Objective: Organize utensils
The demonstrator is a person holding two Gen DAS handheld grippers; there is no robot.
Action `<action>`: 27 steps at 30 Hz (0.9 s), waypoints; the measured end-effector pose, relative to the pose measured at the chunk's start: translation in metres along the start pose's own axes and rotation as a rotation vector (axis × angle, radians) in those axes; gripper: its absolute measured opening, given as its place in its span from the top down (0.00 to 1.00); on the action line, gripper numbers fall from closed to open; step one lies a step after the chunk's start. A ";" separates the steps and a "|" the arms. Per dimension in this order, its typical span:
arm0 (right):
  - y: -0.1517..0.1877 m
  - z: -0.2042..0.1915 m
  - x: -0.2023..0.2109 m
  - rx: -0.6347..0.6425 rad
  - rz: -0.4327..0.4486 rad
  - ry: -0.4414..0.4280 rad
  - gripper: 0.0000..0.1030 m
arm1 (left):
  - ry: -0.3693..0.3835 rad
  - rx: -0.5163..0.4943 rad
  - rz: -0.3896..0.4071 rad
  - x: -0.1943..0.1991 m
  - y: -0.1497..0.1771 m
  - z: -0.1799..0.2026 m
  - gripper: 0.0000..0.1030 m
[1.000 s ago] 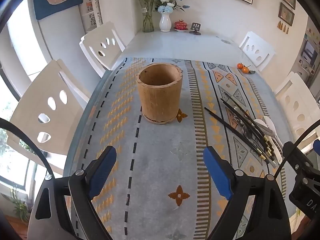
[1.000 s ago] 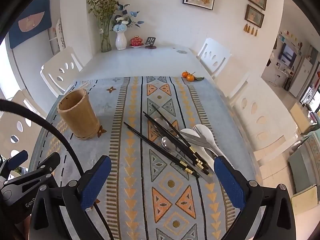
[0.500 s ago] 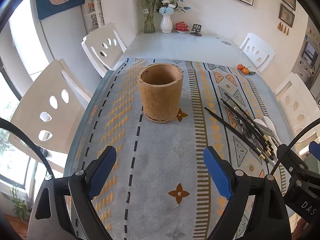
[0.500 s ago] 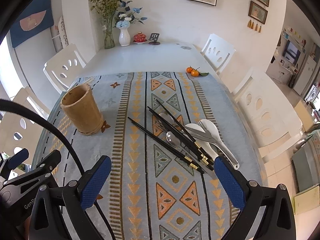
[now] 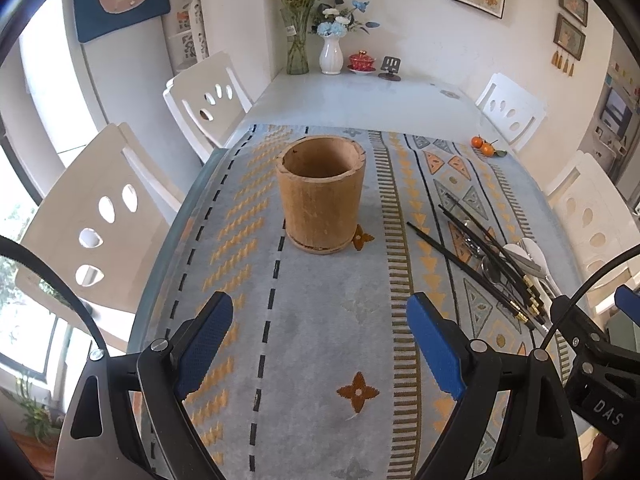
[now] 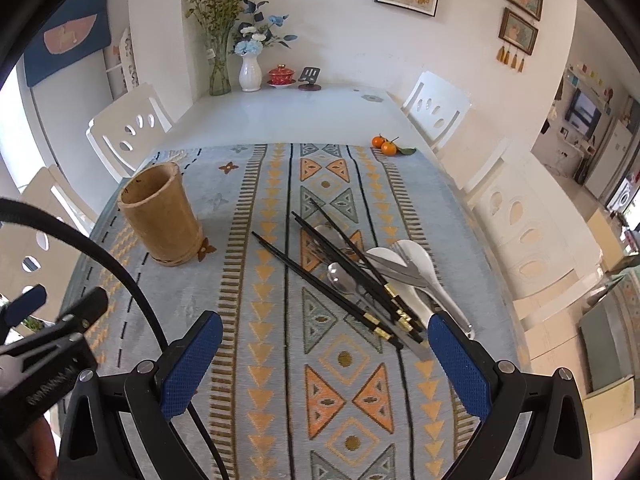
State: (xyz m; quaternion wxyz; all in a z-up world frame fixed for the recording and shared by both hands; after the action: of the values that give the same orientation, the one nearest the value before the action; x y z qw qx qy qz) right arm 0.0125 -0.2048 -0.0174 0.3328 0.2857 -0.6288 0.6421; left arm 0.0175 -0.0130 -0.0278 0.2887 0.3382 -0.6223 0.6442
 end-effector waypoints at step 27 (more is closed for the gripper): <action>-0.015 -0.002 0.009 0.009 0.090 -0.047 0.06 | 0.070 -0.002 0.039 -0.013 -0.017 -0.005 0.14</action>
State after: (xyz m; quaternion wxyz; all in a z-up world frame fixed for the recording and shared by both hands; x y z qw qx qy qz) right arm 0.0188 -0.2021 -0.0009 0.2874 0.2736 -0.6457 0.6524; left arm 0.0388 -0.0061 -0.0275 0.2979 0.3029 -0.6191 0.6605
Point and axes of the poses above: each gripper's, at about its wrist camera, not at the fingertips, and x roughly against the way its jaws point, z to its right, y to its underside, the point moved 6 cm from there along -x, roughly the way its jaws point, and after that the axes turned 1 degree about -z, right-handed, at the moved point
